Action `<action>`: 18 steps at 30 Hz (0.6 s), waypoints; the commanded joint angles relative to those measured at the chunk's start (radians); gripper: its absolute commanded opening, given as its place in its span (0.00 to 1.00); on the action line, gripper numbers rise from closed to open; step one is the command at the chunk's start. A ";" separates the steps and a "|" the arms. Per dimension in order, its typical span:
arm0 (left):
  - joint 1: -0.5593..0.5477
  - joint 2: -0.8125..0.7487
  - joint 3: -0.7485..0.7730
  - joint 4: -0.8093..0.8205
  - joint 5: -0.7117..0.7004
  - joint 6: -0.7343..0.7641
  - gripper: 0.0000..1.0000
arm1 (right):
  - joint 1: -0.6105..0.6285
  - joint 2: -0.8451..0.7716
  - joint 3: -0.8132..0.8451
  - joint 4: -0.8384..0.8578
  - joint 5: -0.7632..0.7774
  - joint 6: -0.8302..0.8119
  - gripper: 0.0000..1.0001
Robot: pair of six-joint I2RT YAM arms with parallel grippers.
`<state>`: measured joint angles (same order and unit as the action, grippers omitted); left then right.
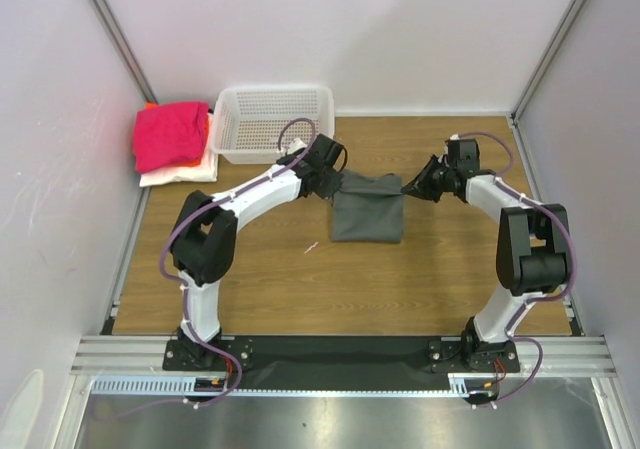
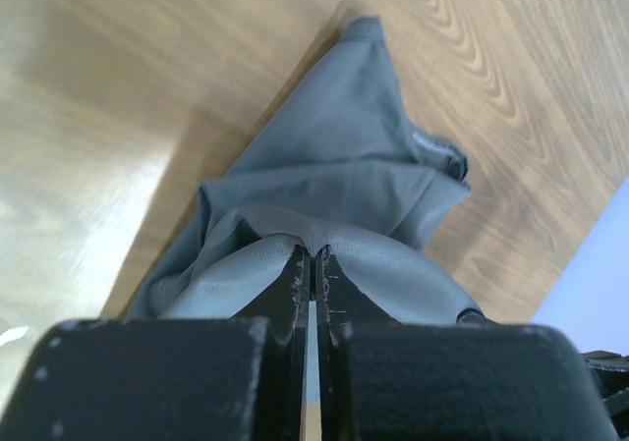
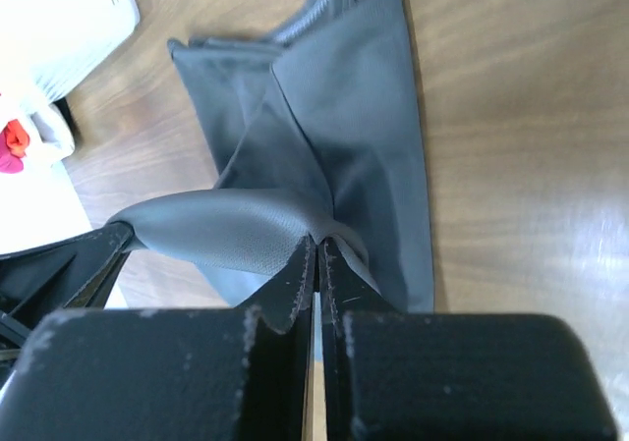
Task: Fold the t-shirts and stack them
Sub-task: Fold the tshirt
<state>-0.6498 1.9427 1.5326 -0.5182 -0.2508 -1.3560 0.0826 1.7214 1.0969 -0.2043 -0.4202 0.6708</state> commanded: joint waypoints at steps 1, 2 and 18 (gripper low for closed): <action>0.022 0.024 0.069 0.053 -0.050 0.037 0.00 | -0.018 0.026 0.080 0.102 0.012 -0.053 0.00; 0.027 0.027 0.066 0.066 -0.053 0.038 0.00 | -0.021 0.035 0.095 0.102 0.014 -0.060 0.00; 0.078 0.182 0.110 0.219 -0.061 0.024 0.56 | -0.034 0.294 0.326 0.098 -0.035 -0.132 0.23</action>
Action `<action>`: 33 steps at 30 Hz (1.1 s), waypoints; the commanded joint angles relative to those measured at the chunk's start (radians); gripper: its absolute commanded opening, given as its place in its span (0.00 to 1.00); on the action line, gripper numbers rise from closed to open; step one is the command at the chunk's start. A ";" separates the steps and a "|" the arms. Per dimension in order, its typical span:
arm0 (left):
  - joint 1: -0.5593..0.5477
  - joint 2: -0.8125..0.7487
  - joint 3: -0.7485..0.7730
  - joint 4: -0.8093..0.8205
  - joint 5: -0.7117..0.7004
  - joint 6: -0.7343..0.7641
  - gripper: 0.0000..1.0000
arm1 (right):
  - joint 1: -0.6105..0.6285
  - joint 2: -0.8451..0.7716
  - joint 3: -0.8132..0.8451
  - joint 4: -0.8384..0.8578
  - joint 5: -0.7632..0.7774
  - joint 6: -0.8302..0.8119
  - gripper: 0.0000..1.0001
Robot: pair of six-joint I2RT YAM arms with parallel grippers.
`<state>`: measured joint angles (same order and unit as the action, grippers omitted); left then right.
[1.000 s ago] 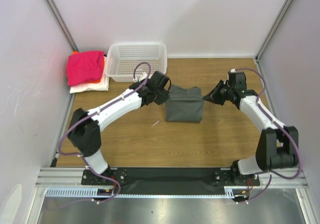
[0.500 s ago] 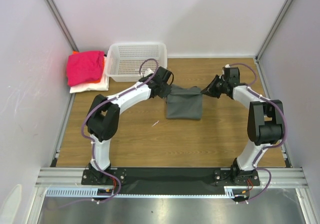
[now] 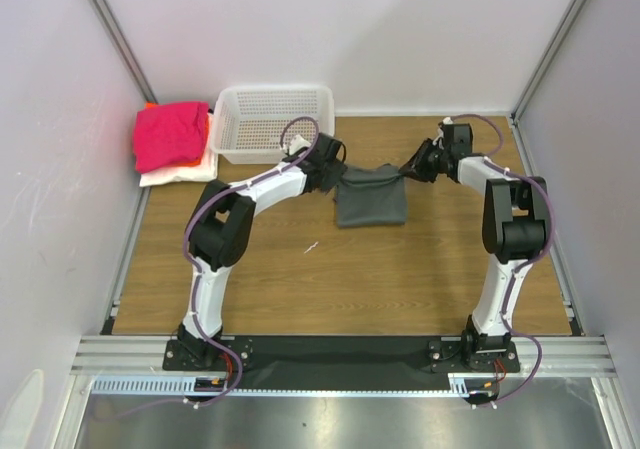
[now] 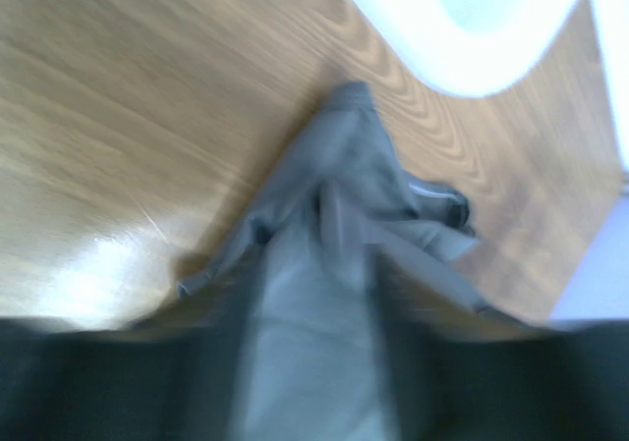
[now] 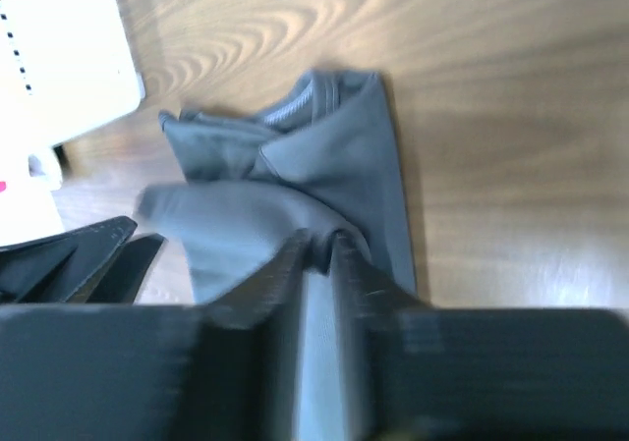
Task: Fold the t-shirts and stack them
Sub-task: Fold the tshirt
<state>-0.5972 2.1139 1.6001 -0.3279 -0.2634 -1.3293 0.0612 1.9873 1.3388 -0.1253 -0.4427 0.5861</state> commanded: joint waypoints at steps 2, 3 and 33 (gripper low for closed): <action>0.034 0.006 0.037 0.053 -0.054 0.021 0.77 | -0.012 0.042 0.121 0.023 -0.031 -0.061 0.38; 0.042 0.003 0.040 0.055 -0.063 0.030 0.80 | -0.014 0.044 0.132 0.029 -0.042 -0.065 0.56; 0.027 0.007 -0.261 0.892 0.273 0.257 0.82 | -0.004 0.094 0.128 0.099 -0.215 -0.066 0.81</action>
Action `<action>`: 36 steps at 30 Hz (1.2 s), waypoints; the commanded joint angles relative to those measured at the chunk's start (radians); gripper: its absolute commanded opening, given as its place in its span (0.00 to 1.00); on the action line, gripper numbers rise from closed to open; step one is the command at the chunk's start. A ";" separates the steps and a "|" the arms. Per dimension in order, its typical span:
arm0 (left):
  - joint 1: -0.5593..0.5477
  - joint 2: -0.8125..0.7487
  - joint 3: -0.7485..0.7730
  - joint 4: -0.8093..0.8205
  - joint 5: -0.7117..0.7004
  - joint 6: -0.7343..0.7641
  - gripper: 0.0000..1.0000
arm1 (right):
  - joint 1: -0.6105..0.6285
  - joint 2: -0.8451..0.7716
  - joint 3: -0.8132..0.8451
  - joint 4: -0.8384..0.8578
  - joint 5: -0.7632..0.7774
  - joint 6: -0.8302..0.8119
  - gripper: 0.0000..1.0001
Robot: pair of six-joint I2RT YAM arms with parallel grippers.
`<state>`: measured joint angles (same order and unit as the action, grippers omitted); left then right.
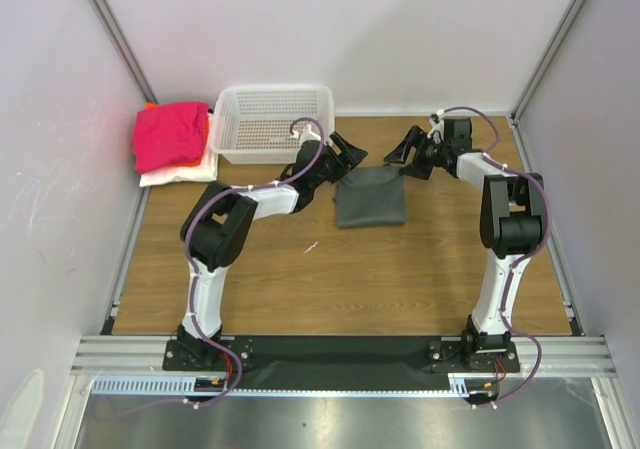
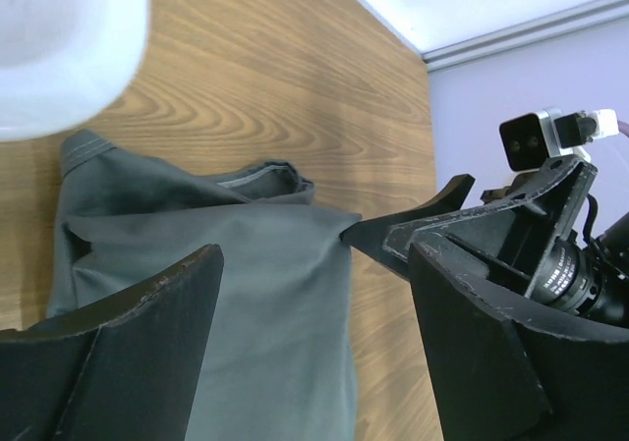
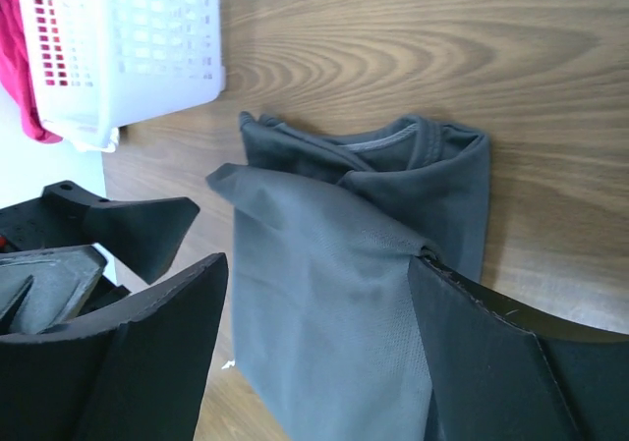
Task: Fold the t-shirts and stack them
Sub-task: Fold the tshirt
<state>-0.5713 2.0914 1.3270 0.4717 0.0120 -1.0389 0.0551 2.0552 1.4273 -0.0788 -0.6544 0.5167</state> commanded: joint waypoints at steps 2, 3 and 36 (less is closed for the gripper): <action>0.002 0.045 0.014 0.103 -0.009 -0.055 0.82 | 0.002 0.043 0.050 0.053 0.001 0.003 0.81; 0.005 0.064 0.014 0.107 -0.009 -0.065 0.82 | 0.002 0.054 0.056 0.060 0.001 0.008 0.81; 0.024 -0.194 0.049 -0.129 -0.063 0.198 0.86 | 0.012 -0.254 -0.028 -0.262 0.131 -0.050 0.80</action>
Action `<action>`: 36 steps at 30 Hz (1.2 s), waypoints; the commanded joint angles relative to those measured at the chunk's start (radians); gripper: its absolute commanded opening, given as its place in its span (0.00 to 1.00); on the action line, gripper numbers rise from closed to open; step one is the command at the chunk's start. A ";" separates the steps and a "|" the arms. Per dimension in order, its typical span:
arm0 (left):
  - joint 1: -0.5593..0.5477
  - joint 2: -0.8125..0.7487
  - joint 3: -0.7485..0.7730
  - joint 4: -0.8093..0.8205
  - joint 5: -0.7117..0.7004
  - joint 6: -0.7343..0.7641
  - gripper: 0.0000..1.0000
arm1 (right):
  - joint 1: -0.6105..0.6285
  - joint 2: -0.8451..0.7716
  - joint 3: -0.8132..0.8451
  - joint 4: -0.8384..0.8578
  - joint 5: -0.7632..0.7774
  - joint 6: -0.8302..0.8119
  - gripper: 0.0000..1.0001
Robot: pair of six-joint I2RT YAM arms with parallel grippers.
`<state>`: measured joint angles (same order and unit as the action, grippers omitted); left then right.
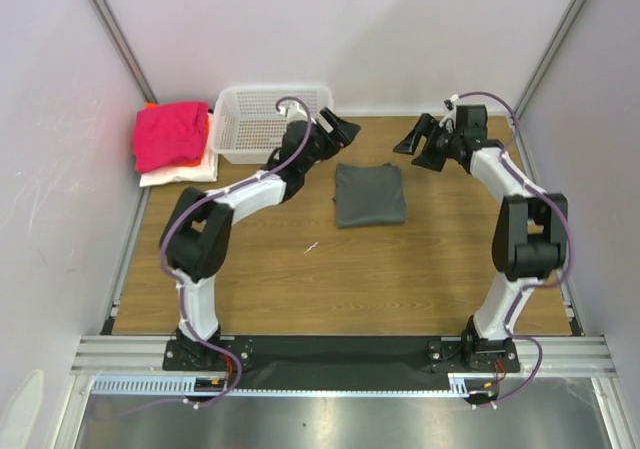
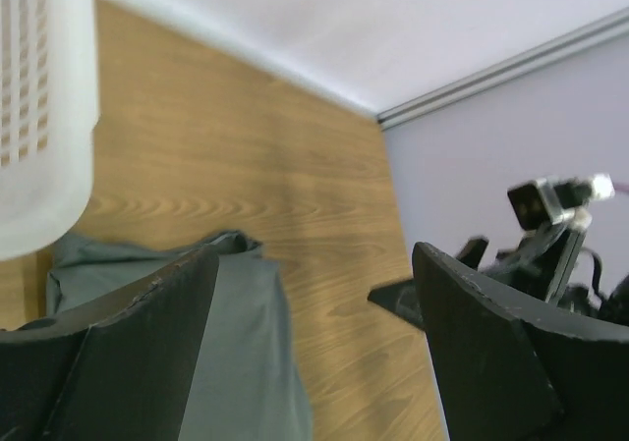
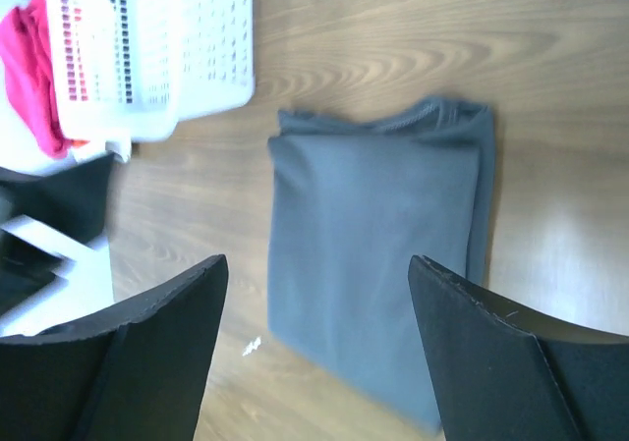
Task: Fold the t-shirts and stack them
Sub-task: Fold the tshirt
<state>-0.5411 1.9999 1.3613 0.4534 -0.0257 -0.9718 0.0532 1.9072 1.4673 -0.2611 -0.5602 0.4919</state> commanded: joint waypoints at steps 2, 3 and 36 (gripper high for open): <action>-0.013 -0.130 0.031 -0.288 -0.052 0.174 0.86 | 0.030 -0.163 -0.155 -0.089 0.069 -0.047 0.81; -0.014 -0.136 0.047 -0.345 -0.062 0.195 0.86 | 0.042 -0.178 -0.180 -0.095 0.086 -0.052 0.80; -0.088 -0.125 -0.053 -0.556 -0.002 0.243 0.85 | 0.097 -0.250 -0.322 -0.211 0.181 -0.102 0.17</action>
<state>-0.6281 1.8523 1.2510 -0.0643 -0.0154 -0.7673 0.1471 1.7252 1.0618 -0.4171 -0.3962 0.4099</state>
